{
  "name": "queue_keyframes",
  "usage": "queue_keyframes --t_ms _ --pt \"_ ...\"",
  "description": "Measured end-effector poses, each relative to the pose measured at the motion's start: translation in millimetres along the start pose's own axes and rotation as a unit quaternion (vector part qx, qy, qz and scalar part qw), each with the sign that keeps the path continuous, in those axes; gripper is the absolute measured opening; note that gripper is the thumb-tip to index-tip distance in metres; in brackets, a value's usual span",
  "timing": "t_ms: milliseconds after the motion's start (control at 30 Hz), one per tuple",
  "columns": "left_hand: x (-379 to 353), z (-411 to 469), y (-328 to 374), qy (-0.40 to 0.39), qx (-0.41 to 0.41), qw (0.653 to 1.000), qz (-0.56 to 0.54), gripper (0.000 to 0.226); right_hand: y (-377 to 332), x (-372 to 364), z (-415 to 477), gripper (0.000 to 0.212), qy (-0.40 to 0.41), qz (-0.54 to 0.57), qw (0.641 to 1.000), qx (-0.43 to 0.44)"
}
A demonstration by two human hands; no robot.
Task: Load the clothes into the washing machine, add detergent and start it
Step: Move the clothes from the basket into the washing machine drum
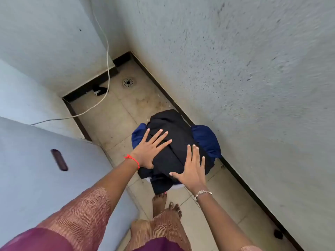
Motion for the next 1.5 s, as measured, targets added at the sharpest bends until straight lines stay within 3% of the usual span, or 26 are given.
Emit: queue_keyframes --t_ms 233,367,533,633,1000,1167,1500 --pt "-62 79 -16 0.036 -0.039 0.992 0.116 0.132 28 -75 66 0.129 -0.017 -0.035 0.999 -0.010" --pt "-86 115 -27 0.031 0.004 0.995 0.094 0.115 40 -107 91 0.115 -0.019 -0.001 1.000 -0.003" --pt "-109 131 -13 -0.038 -0.003 0.998 0.040 0.091 42 -115 99 0.099 0.010 0.038 0.998 0.042" --pt "-102 126 -7 -0.033 -0.007 0.999 0.038 0.082 38 -103 96 0.093 0.023 0.057 0.997 0.055" --pt "12 18 -1 -0.023 0.021 0.999 -0.021 0.075 -19 27 10 0.088 0.006 0.039 0.996 0.076" --pt "96 -60 -6 0.038 0.048 0.997 -0.053 0.077 -66 116 -45 0.086 0.030 0.071 0.991 0.113" --pt "234 -204 -31 0.224 0.125 0.960 -0.114 0.077 -167 269 -128 0.085 0.162 0.036 0.958 0.234"
Point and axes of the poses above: each hand's wrist, its own z-axis towards the middle knuckle, its own x-axis out of the back of the hand, y = z × x, the point moved 5 cm from there along z, towards the middle knuckle, and after that the axes turned 6 degrees about x, right-handed, at the moved point
